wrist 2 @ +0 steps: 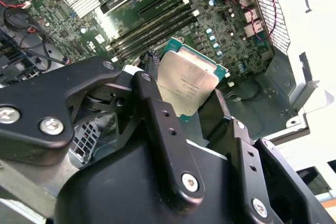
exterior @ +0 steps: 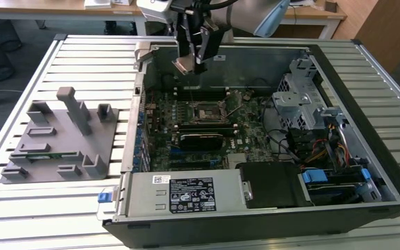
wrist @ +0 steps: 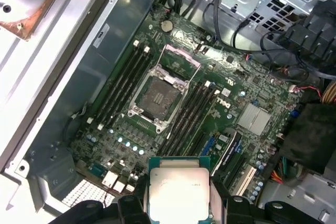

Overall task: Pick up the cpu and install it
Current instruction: 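Place the cpu into insertion slot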

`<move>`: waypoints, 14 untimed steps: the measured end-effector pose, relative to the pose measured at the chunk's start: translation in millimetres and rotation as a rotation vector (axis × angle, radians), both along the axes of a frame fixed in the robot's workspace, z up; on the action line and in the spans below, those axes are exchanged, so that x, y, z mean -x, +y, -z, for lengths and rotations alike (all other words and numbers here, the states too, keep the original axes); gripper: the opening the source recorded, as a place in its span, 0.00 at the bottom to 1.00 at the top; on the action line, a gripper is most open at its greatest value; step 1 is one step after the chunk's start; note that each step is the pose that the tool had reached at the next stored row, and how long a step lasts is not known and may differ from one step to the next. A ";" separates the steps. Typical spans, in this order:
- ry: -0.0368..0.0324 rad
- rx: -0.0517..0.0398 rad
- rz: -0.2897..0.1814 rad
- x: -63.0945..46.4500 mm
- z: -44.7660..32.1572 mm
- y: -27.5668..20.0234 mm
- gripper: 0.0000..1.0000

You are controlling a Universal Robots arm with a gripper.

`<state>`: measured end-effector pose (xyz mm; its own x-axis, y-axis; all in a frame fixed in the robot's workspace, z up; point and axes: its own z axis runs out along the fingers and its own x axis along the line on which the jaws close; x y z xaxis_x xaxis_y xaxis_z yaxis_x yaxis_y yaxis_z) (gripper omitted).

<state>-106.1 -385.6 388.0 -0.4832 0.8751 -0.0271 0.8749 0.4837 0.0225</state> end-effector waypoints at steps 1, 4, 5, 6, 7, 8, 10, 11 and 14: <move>0.0000 0.0000 0.008 0.0 0.4 0.5 0.55; -0.0001 -0.0001 0.042 -0.1 1.5 1.0 0.55; 0.0001 0.0001 0.053 -0.1 1.8 1.3 0.55; 0.0001 0.0001 0.063 -0.1 2.1 1.6 0.55; 0.0000 0.0000 0.073 -0.1 2.5 1.8 0.55; -0.0001 -0.0002 0.085 -0.2 2.9 1.9 0.55; 0.0000 -0.0001 0.112 -0.1 3.6 2.1 0.55; 0.0000 0.0000 0.125 -0.2 4.0 2.3 0.55; 0.0000 0.0000 0.159 -0.3 5.1 2.7 0.55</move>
<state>-105.8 -382.9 382.9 -0.3382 0.9407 -0.0271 0.9406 0.3388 0.0226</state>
